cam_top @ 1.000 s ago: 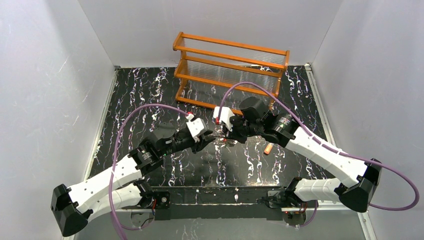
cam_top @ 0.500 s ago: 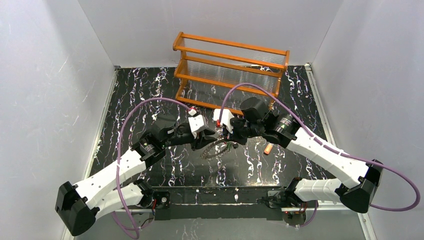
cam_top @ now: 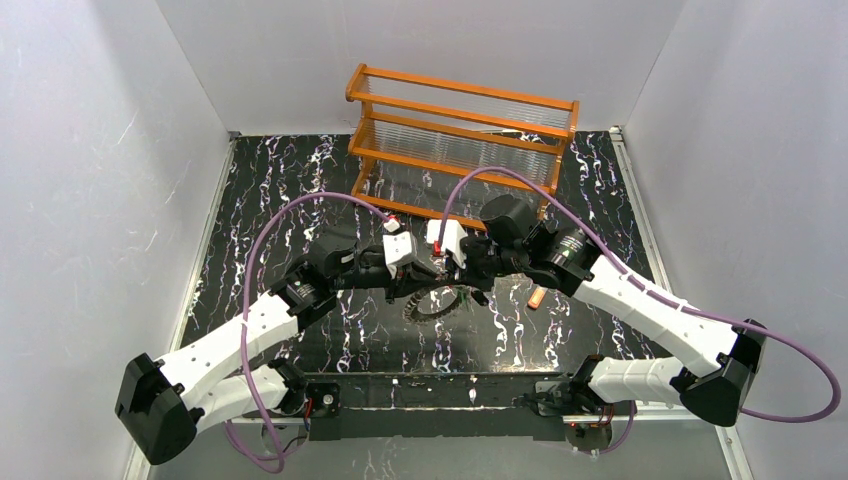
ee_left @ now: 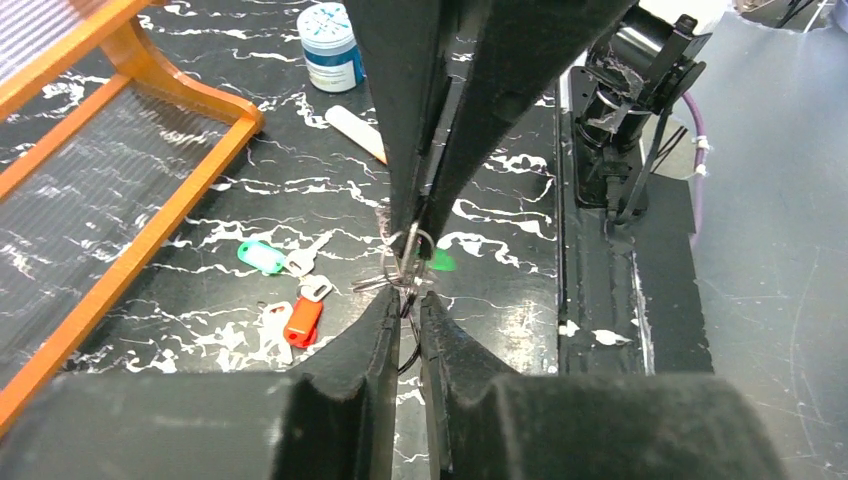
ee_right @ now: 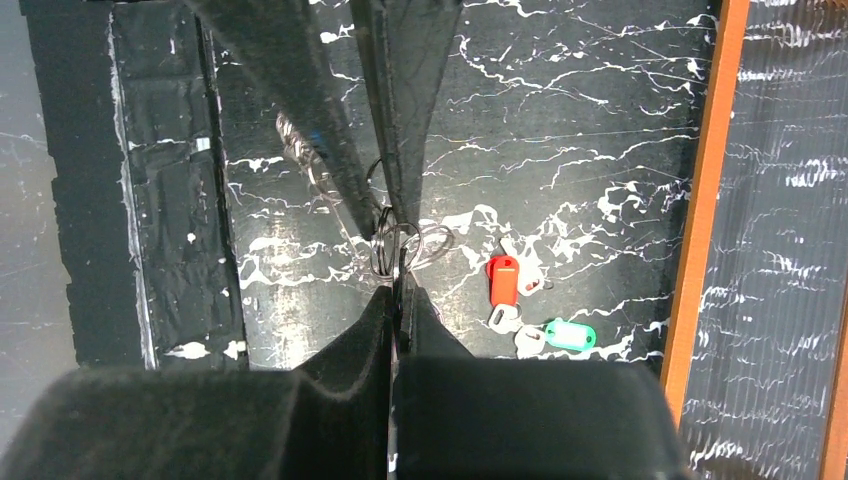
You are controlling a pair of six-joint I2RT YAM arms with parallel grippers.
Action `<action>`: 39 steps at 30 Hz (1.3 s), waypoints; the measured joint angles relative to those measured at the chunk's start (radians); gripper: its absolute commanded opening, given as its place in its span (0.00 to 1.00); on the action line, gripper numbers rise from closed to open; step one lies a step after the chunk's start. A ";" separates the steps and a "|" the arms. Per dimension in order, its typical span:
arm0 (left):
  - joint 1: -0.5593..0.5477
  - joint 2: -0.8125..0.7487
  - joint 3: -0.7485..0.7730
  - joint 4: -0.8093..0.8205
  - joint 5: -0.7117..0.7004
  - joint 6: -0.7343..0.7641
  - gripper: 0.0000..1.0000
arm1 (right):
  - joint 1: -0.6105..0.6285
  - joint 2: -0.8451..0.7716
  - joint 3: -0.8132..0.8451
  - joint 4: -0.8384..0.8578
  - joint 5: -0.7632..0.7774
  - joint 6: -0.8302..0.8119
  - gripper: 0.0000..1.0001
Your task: Remove the keys from the keyring
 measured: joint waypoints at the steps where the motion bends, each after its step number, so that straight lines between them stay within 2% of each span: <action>1: 0.002 0.000 0.001 0.001 0.000 0.000 0.03 | 0.000 0.000 0.000 -0.001 0.000 0.000 0.01; 3: 0.005 0.000 0.002 0.005 -0.002 0.000 0.00 | 0.001 -0.002 0.000 -0.007 -0.003 0.000 0.01; 14: 0.008 -0.002 0.000 0.013 -0.019 -0.005 0.00 | 0.001 -0.009 0.000 -0.020 0.014 0.013 0.01; 20: 0.006 -0.031 -0.035 0.058 -0.078 -0.050 0.00 | 0.002 -0.007 0.010 -0.051 0.051 0.083 0.01; 36: 0.005 -0.084 -0.196 0.306 -0.155 -0.331 0.00 | 0.003 -0.005 -0.013 -0.018 0.037 0.361 0.01; 39: 0.005 -0.087 -0.220 0.349 -0.164 -0.381 0.00 | -0.003 -0.005 -0.014 -0.013 0.008 0.417 0.04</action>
